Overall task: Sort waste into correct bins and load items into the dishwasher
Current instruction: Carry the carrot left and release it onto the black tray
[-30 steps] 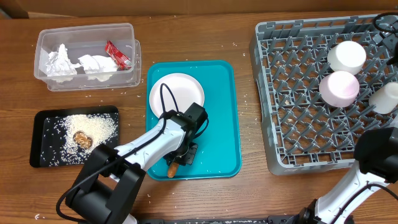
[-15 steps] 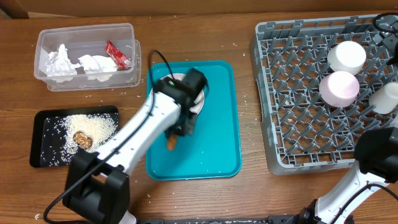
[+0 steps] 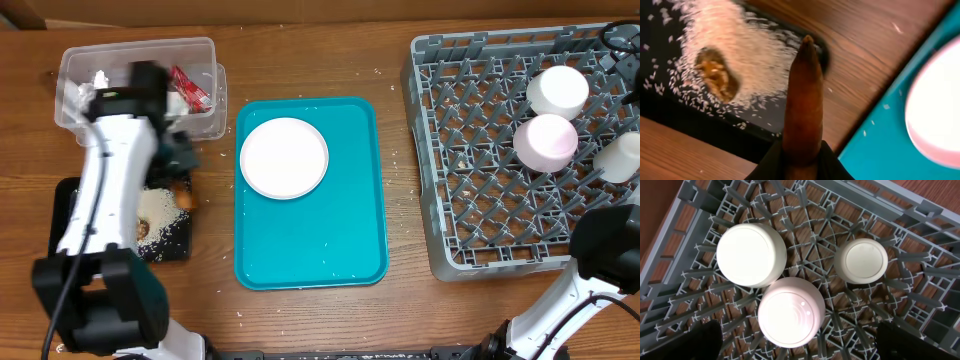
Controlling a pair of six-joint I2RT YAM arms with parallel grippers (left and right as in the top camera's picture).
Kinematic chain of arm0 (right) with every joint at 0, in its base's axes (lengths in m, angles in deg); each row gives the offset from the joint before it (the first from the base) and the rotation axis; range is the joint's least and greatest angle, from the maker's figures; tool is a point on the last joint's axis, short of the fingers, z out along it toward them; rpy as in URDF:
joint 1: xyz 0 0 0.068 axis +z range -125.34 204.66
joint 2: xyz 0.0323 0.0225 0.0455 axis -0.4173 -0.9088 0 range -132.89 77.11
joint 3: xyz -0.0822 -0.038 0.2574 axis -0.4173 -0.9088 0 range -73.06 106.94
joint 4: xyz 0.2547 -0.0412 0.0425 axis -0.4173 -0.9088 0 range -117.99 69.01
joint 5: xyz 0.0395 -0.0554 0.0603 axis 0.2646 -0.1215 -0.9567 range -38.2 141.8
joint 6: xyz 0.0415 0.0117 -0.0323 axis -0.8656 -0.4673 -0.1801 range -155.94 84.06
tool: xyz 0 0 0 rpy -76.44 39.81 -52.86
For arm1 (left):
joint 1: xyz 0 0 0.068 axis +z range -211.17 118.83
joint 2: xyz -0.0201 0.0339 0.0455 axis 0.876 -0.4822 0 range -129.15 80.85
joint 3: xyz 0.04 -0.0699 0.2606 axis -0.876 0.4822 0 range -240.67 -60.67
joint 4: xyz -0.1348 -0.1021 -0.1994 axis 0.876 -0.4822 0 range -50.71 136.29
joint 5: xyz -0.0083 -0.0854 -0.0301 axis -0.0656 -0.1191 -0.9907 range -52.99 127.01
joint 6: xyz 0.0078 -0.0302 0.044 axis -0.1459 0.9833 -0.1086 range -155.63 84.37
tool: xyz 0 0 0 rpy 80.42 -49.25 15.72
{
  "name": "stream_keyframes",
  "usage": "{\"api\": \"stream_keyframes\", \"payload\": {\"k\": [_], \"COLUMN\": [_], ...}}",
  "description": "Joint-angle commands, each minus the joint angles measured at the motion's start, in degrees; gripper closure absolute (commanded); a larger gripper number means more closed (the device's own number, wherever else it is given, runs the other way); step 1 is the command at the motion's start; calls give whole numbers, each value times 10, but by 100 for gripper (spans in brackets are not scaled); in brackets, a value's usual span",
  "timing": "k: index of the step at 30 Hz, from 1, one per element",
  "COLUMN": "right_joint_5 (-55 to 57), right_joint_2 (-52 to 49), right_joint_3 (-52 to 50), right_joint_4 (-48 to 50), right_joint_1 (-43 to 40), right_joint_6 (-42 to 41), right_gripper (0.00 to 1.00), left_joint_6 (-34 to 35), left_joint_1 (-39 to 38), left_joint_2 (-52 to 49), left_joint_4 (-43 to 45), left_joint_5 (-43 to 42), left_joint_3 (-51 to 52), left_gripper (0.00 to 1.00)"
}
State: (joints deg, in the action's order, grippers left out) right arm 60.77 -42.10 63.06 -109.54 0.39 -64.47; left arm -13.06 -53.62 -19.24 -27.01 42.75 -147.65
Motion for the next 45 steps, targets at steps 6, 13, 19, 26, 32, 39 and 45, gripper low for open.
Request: {"api": "stream_keyframes", "payload": {"k": [6, 13, 19, 26, 32, 39, 45], "right_joint_5": [0, 0, 0, 0, 0, 0, 0], "right_joint_2": [4, 4, 4, 4, 4, 4, 4], "right_joint_3": [8, 8, 8, 8, 8, 8, 8], "right_joint_4": [2, 2, 2, 2, 2, 2, 2], "right_joint_1": [1, 1, 1, 1, 1, 1, 1], "right_joint_6": [-4, -4, -4, -4, -4, -4, -4], "right_gripper": [0, 0, 0, 0, 0, 0, 0], "left_joint_6": [86, 131, 144, 152, 159, 189, 188], "left_joint_1": [114, 146, 150, 150, 150, 150, 150], "left_joint_2": [0, 0, 0, 0, 0, 0, 0], "left_joint_4": [45, 132, 197, 211, 209, 235, 263], "left_joint_5": [-54, -60, -57, -56, -52, -34, -34], "left_joint_3": [60, 119, 130, 130, 137, 170, 199], "left_gripper": [92, 91, 84, 85, 85, 82, 77]}}
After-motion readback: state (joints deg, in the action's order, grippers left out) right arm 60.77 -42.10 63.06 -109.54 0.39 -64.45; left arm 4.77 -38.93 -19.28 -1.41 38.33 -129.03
